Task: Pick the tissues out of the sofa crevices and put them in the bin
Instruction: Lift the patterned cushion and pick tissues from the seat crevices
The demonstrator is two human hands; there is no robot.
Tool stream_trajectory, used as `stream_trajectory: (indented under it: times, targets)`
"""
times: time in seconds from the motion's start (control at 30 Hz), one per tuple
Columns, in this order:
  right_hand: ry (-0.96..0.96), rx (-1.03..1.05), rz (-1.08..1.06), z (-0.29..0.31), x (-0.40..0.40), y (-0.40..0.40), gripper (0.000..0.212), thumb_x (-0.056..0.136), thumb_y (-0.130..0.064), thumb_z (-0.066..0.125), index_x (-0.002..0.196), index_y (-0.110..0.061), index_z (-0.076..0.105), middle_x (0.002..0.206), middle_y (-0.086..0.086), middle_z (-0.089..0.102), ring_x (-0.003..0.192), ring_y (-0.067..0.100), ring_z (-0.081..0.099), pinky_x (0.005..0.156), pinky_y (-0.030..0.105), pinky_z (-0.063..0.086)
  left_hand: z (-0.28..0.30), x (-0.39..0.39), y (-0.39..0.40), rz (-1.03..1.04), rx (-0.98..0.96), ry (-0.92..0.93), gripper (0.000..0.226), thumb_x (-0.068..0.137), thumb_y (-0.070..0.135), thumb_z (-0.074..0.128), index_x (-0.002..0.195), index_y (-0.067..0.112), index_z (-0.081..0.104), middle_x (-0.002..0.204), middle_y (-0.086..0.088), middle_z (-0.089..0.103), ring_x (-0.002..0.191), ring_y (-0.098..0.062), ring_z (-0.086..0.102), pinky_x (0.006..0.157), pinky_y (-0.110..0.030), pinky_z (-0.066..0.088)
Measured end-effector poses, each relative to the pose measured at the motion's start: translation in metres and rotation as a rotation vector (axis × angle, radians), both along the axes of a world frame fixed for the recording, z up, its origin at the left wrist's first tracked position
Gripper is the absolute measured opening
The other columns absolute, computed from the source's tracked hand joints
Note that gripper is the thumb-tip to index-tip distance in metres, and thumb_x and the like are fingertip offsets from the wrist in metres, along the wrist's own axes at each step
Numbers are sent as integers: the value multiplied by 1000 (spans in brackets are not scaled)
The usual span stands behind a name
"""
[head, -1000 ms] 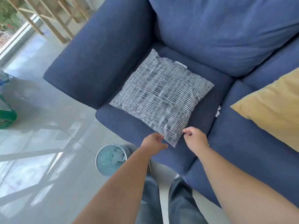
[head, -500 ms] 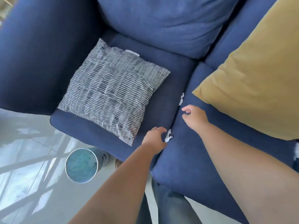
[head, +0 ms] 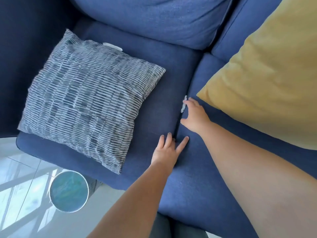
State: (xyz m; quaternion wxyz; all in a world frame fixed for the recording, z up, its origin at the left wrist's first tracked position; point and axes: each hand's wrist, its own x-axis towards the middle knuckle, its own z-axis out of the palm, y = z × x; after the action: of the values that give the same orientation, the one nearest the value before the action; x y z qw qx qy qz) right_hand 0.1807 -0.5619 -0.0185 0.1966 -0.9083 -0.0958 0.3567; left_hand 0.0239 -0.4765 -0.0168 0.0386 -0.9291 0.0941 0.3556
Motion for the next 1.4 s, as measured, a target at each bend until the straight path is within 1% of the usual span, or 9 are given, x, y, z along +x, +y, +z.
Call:
stream_trajectory:
  times: [0.2,0.3,0.4,0.57,0.83,0.93,1.07,1.23,1.4]
  targets:
    - [8,-181,70,-33,18,18,84,78,-18,73,144,-24,22,162,-10,4,134,34,33,102,42,39,-19,4,-13,-88,82,-15,97,92,18,47,142,5,-35,142,-15,44,148,-30,6,105,-48,-14]
    - [-19,-234,53,-40,24,28,78,76,-11,69,140,-17,25,161,-8,10,129,36,37,100,43,39,-25,8,-11,-122,79,-43,107,88,25,57,141,2,-34,143,-18,42,147,-27,14,101,-45,-9]
    - [-73,-305,54,-43,20,41,79,76,-6,65,142,-12,22,158,1,18,128,35,39,100,43,38,-28,13,-3,-103,1,-13,116,79,17,66,145,5,-29,129,-12,51,140,-27,21,112,-41,3]
    - [-136,-333,42,-41,13,50,64,79,-2,60,135,-11,30,132,12,49,118,34,50,94,41,41,-23,20,5,-125,-50,76,101,79,12,65,150,8,-8,126,-6,53,133,-28,24,112,-41,15]
    - [-123,-153,58,-27,6,28,33,85,0,51,115,-10,40,100,12,58,100,34,53,84,42,45,-10,1,17,23,-172,-56,110,78,2,59,149,18,-24,115,-5,54,118,-29,38,101,-46,26]
    - [10,-5,-66,-17,1,17,26,90,-9,54,113,-15,44,98,8,52,89,29,56,78,42,53,-8,-11,22,168,-266,-147,104,74,3,64,153,21,-2,102,2,59,98,-24,50,86,-38,40]
    - [102,73,-126,1,-13,9,20,90,-12,58,109,-16,61,107,1,61,99,25,58,77,30,47,17,-11,44,583,-541,-34,54,97,15,48,148,26,33,124,-2,53,107,-26,56,89,-35,47]
    - [145,127,-125,39,-39,21,15,85,-15,63,97,-18,72,99,-5,66,99,20,62,75,24,46,48,-36,69,920,-510,-15,39,100,36,45,137,24,47,119,-8,61,102,-30,61,80,-35,49]
    - [159,123,34,81,-78,68,17,85,-14,60,97,-17,72,102,3,69,89,23,63,63,25,51,73,-82,87,1039,-506,-91,26,100,23,44,115,13,62,101,-11,67,90,-33,63,80,-40,51]
